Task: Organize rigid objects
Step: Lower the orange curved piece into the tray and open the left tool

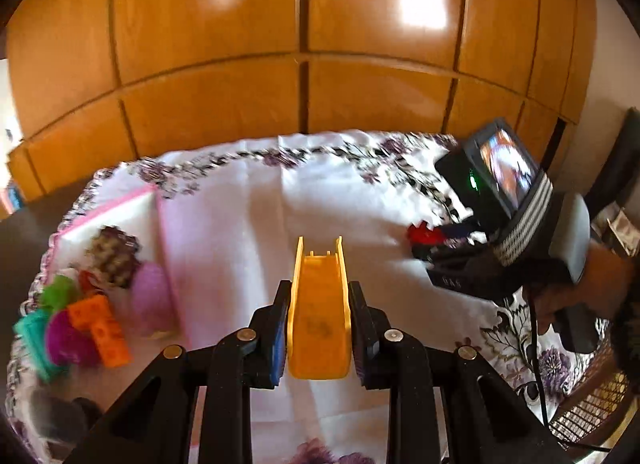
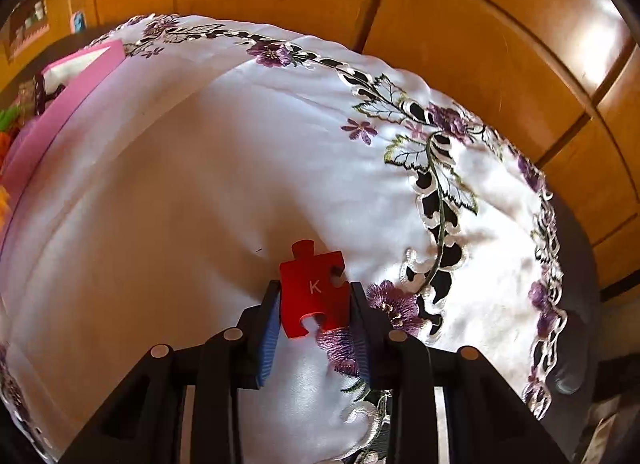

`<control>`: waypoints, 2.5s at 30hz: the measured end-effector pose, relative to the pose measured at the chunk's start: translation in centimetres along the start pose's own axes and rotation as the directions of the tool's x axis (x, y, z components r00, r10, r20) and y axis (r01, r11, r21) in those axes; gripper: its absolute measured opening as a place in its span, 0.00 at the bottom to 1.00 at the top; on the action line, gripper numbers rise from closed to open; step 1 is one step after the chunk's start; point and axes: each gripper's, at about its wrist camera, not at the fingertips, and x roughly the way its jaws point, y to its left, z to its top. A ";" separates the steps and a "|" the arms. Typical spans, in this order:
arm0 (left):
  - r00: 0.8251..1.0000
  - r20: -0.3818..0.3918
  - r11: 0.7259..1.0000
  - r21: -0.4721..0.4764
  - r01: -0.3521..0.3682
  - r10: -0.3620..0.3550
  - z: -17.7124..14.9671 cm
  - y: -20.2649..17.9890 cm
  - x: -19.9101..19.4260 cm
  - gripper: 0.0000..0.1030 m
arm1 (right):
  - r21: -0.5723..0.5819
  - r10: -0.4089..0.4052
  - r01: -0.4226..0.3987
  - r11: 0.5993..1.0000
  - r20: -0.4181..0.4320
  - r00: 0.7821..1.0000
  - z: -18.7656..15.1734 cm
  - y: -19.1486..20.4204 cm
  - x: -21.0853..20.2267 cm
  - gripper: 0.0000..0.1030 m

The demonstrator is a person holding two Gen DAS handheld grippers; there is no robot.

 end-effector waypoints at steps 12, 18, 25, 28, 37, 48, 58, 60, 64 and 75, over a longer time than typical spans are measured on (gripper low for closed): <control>0.986 0.021 0.975 -0.153 -0.158 0.164 -0.8 7.8 -3.8 0.26 | -0.079 -0.088 0.090 0.993 0.027 0.996 -0.3 1.5 -0.2 0.31; 0.977 -0.019 0.943 -0.259 -0.209 0.212 -2.6 12.3 -4.4 0.26 | -0.101 -0.114 0.117 0.988 0.035 0.993 -0.4 1.9 -0.3 0.30; 0.959 -0.097 0.910 -0.304 -0.283 0.266 -4.9 15.8 -2.7 0.26 | -0.125 -0.146 0.149 0.981 0.039 0.989 -0.5 2.3 -0.2 0.30; 0.947 -0.108 0.904 -0.284 -0.320 0.301 -4.5 16.5 -1.8 0.26 | -0.162 -0.180 0.185 0.969 0.050 0.982 -0.6 3.0 -0.2 0.30; 0.937 -0.106 0.911 -0.219 -0.350 0.334 -4.1 16.1 0.6 0.36 | -0.193 -0.202 0.208 0.959 0.053 0.978 -0.5 3.3 -0.3 0.31; 0.936 -0.082 0.906 -0.235 -0.352 0.342 -4.8 15.7 -0.8 0.50 | -0.194 -0.203 0.210 0.958 0.051 0.978 -0.5 3.4 -0.3 0.30; 0.936 -0.025 0.886 -0.314 -0.340 0.351 -4.8 16.6 -4.6 0.54 | -0.175 -0.198 0.211 0.962 0.091 0.976 -0.1 3.7 -1.6 0.30; 0.938 -0.007 0.889 -0.318 -0.329 0.345 -4.8 16.8 -5.3 0.54 | -0.137 -0.189 0.205 0.969 0.115 0.975 0.4 3.8 -2.7 0.30; 0.943 0.018 0.890 -0.335 -0.308 0.333 -4.7 17.0 -6.3 0.54 | -0.058 -0.156 0.169 0.984 0.181 0.971 1.5 5.0 -5.7 0.30; 0.915 0.095 0.855 -0.402 -0.326 0.393 -4.6 19.1 -11.0 0.56 | -0.061 0.015 0.010 0.998 0.395 0.918 5.8 14.9 -14.1 0.30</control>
